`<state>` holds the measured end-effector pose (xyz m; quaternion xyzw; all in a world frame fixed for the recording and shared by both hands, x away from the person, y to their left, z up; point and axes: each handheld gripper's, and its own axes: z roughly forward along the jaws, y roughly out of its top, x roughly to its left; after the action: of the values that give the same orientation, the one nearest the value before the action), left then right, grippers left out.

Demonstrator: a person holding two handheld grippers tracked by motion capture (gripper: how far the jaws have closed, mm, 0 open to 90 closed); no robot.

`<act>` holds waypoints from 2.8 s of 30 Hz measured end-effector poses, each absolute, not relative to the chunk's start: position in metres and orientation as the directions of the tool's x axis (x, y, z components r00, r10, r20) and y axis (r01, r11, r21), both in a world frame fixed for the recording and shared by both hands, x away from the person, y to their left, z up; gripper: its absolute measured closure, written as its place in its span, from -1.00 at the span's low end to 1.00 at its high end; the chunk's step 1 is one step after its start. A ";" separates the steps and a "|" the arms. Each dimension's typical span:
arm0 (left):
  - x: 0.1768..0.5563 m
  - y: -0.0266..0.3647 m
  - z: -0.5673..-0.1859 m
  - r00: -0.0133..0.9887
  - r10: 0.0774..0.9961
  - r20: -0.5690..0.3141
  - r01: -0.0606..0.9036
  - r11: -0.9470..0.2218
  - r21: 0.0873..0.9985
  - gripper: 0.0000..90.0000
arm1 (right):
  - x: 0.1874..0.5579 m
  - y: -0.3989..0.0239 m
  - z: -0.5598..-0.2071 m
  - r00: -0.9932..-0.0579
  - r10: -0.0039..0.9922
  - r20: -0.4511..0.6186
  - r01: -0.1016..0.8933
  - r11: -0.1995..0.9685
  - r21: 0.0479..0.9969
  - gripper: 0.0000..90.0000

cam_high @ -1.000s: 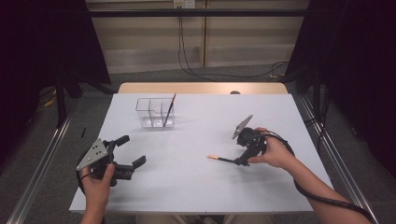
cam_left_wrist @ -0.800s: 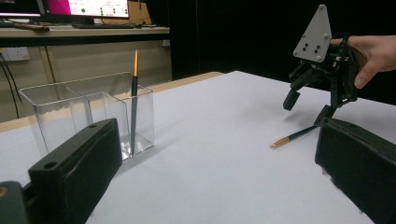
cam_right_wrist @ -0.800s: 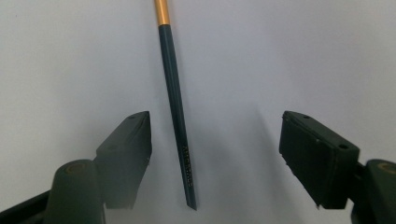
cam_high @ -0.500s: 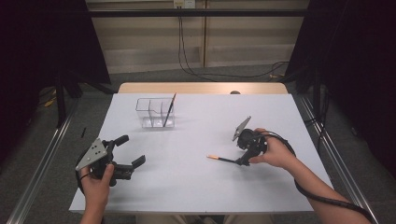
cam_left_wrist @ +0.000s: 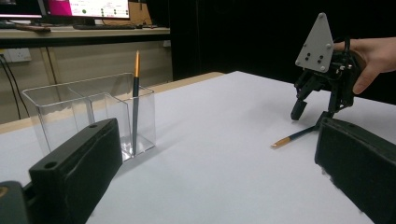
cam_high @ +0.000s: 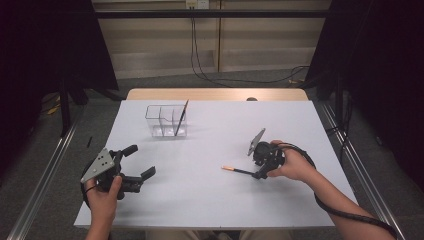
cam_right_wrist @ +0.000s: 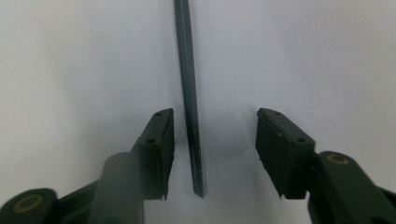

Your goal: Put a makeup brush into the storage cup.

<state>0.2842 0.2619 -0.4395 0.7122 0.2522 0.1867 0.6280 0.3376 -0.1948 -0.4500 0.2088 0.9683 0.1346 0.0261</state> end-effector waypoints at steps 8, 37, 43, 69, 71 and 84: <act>0.284 0.261 -0.440 0.804 0.593 -0.050 0.128 -0.091 0.988 -0.98 | 0.338 -0.195 -0.450 -0.914 0.405 0.026 0.398 0.882 0.253 0.31; 0.285 0.262 -0.440 0.802 0.595 -0.047 0.130 -0.098 0.987 -0.98 | 0.340 -0.182 -0.448 -0.927 0.371 0.049 0.374 0.914 0.158 0.90; 0.285 0.262 -0.440 0.801 0.597 -0.038 0.127 -0.107 0.986 -0.98 | 0.338 -0.181 -0.448 -0.921 0.387 0.048 0.390 0.908 0.154 0.90; 0.284 0.260 -0.440 0.805 0.593 -0.037 0.127 -0.111 0.986 -0.98 | 0.336 -0.182 -0.442 -0.930 0.366 0.035 0.366 0.911 0.189 0.90; 0.284 0.260 -0.440 0.804 0.593 -0.037 0.128 -0.112 0.985 -0.98 | 0.336 -0.182 -0.444 -0.934 0.356 0.029 0.355 0.918 0.175 0.90; 0.285 0.258 -0.441 0.809 0.587 -0.035 0.128 -0.118 0.985 -0.98 | 0.338 -0.180 -0.447 -0.935 0.354 0.003 0.351 0.926 0.139 0.62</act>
<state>0.2851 0.2585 -0.4408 0.7242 0.2469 0.1859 0.6164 0.3379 -0.1797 -0.4469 0.1795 0.9813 0.0689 0.0112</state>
